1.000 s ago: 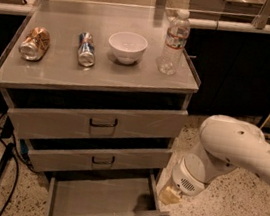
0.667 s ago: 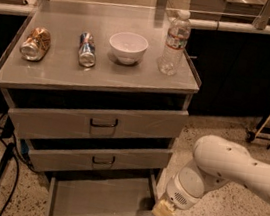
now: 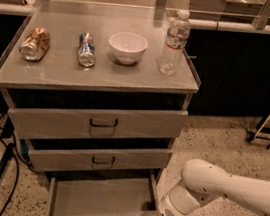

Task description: Close bottom drawer

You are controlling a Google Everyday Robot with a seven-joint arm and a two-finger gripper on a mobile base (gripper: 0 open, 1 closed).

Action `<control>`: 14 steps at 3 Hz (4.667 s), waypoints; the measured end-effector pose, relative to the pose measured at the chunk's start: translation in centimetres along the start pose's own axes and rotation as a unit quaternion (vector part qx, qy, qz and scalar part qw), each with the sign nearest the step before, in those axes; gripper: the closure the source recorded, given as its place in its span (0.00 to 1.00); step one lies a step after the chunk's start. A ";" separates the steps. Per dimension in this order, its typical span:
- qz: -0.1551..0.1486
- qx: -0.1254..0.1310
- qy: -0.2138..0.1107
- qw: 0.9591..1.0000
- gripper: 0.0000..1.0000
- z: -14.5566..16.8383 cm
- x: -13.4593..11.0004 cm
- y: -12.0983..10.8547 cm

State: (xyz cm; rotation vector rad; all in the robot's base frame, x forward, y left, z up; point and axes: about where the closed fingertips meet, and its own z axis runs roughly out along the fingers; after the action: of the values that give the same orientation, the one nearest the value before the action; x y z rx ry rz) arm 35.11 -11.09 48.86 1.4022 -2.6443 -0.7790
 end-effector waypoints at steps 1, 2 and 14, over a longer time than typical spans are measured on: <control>0.000 0.000 0.000 1.000 1.00 0.0 0.0 0.0; 0.014 -0.022 0.009 1.000 1.00 3.5 0.9 -1.2; 0.245 0.016 -0.014 0.969 1.00 22.9 2.3 -20.5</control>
Offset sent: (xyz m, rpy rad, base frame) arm -0.0153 0.0057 -0.1220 0.0178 0.1759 -0.0277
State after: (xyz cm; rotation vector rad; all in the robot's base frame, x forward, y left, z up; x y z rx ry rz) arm 43.21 -13.01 19.19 0.6845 -2.8474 -0.6957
